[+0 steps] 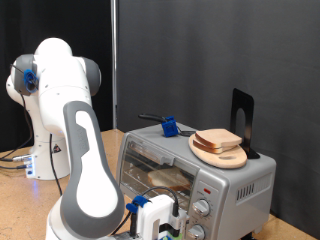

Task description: Make a piece of toast with the oven

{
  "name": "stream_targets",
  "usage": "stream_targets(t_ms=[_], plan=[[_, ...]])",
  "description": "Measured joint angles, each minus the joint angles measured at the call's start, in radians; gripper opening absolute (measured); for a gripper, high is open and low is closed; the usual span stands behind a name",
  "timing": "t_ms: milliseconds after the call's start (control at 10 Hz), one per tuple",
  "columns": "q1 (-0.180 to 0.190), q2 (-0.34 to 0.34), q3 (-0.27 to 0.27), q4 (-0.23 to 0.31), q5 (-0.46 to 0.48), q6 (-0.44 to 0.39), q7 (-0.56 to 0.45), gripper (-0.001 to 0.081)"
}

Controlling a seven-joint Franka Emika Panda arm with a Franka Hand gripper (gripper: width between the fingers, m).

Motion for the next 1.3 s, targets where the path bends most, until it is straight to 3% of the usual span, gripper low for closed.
stream_targets(t_ms=[100, 300, 600, 1000, 1300], plan=[[0.005, 0.001, 0.0, 0.002, -0.003, 0.011, -0.013, 0.0633], [0.02, 0.01, 0.0, 0.019, -0.028, 0.014, 0.0, 0.0677], [0.048, 0.036, 0.001, 0.051, -0.047, 0.012, 0.082, 0.0682], [0.05, 0.071, 0.012, 0.081, -0.047, -0.044, 0.194, 0.0682], [0.05, 0.078, 0.013, 0.085, -0.039, -0.053, 0.191, 0.0682]])
